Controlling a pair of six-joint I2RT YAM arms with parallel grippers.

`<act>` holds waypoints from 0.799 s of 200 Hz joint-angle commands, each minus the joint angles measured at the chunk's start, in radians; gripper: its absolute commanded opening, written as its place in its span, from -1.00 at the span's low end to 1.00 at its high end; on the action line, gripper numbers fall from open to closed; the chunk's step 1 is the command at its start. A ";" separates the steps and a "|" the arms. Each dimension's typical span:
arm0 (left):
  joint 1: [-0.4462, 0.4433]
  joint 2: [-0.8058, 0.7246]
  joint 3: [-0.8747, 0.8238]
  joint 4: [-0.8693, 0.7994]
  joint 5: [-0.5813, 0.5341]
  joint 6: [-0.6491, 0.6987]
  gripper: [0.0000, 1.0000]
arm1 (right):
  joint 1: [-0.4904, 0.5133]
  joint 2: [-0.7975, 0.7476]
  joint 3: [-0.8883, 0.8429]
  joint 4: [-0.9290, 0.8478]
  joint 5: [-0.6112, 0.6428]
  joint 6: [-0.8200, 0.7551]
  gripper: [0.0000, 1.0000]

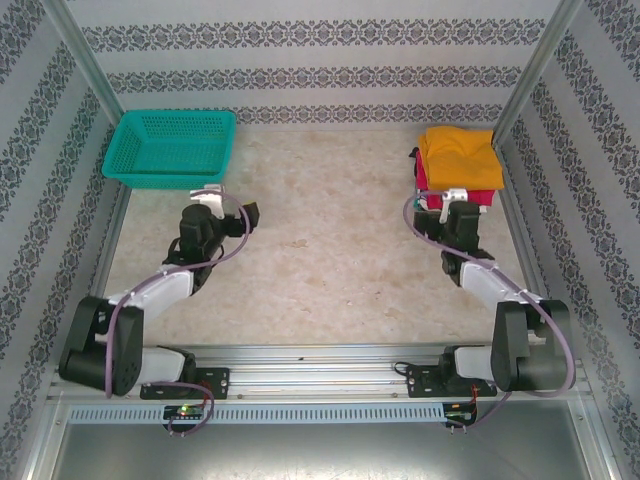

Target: Fold and stack the t-shirts

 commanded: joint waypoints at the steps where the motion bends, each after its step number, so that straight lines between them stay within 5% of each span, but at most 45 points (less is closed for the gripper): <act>1: 0.043 -0.063 -0.064 -0.047 -0.182 0.116 1.00 | -0.001 0.018 -0.078 0.261 0.047 0.045 0.96; 39: 0.099 -0.014 -0.136 0.045 -0.233 0.162 1.00 | 0.008 0.161 -0.108 0.476 -0.004 0.032 0.96; 94: 0.196 0.312 -0.165 0.450 -0.012 0.194 1.00 | 0.016 0.203 -0.154 0.600 -0.015 0.019 0.96; 160: 0.193 0.305 -0.161 0.432 -0.026 0.192 1.00 | 0.019 0.205 -0.149 0.591 -0.009 0.014 0.96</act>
